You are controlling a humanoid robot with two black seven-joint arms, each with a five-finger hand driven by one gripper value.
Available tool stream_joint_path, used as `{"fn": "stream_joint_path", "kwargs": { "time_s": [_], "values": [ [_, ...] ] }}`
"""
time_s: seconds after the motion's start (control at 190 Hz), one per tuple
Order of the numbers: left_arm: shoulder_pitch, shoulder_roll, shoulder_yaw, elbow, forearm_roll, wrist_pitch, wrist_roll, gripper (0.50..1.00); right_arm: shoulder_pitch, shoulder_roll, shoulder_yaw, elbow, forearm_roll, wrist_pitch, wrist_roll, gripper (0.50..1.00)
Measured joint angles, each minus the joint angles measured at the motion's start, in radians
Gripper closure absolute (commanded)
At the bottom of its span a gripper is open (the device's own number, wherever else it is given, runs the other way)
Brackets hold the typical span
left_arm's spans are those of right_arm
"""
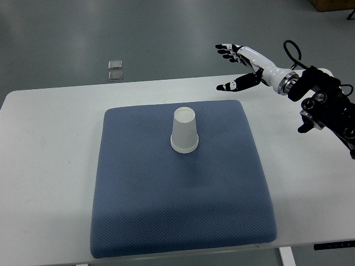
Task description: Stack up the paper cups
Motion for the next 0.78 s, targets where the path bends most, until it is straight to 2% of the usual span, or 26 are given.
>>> {"fn": "stream_joint_path", "kwargs": {
  "time_s": [0.174,0.406,0.785],
  "values": [
    [0.000,0.000,0.000,0.000,0.000,0.000,0.000,0.500,-0.029,0.028,0.012,-0.051,0.228,-0.082,0.001,0.583],
    [0.000,0.000,0.000,0.000,0.000,0.000,0.000,0.500,-0.087,0.082,0.126,-0.050,0.342,-0.181,0.005,0.583],
    [0.000,0.000,0.000,0.000,0.000,0.000,0.000,0.500,-0.144,0.132,0.144,-0.042,0.350,-0.238,0.004,0.583]
  ]
}}
